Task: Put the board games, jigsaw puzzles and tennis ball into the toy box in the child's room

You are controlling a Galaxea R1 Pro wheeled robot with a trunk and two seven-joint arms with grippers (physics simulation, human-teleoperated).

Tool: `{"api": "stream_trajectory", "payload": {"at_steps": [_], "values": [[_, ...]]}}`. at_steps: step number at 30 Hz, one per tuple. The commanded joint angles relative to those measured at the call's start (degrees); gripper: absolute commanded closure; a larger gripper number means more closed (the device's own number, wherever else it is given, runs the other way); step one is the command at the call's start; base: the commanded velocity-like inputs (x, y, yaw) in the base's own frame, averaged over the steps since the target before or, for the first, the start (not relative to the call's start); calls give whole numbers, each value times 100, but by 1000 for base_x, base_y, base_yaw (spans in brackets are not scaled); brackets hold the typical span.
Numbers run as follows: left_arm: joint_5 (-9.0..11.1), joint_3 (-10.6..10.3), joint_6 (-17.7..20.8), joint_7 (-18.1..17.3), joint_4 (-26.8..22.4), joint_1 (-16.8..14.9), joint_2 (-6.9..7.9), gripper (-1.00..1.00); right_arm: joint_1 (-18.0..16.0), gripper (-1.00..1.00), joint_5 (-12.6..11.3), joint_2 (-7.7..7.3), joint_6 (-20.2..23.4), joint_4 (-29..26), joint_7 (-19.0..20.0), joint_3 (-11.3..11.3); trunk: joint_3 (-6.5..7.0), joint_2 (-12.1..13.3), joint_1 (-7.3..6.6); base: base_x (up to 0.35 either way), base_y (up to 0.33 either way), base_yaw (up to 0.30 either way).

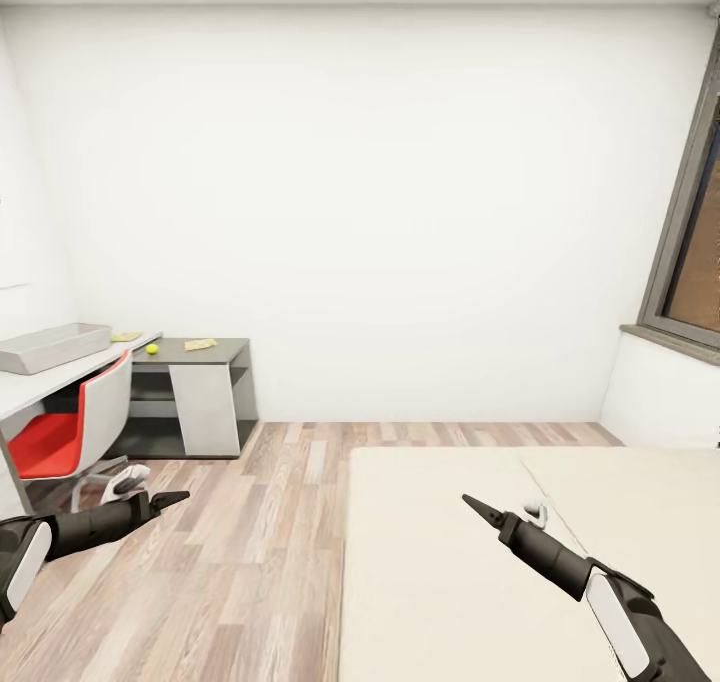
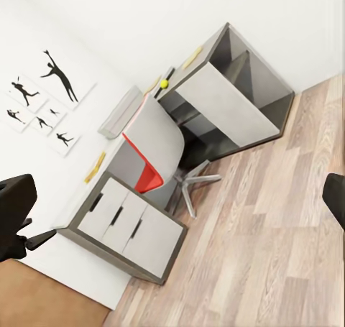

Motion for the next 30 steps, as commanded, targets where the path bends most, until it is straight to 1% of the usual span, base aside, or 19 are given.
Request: {"api": "stream_trajectory", "payload": {"at_steps": [1,30], "values": [[4,8,30,-14,-2,-5,-1,-100,-4,-100,-40,-2,45,3,6,-3,-9,-6,1,0,-294,0],[4,8,30,-14,-2,-5,-1,-100,-5,-100,-40,1,45,3,6,-1,-9,-6,1,0,-294,0]]}}
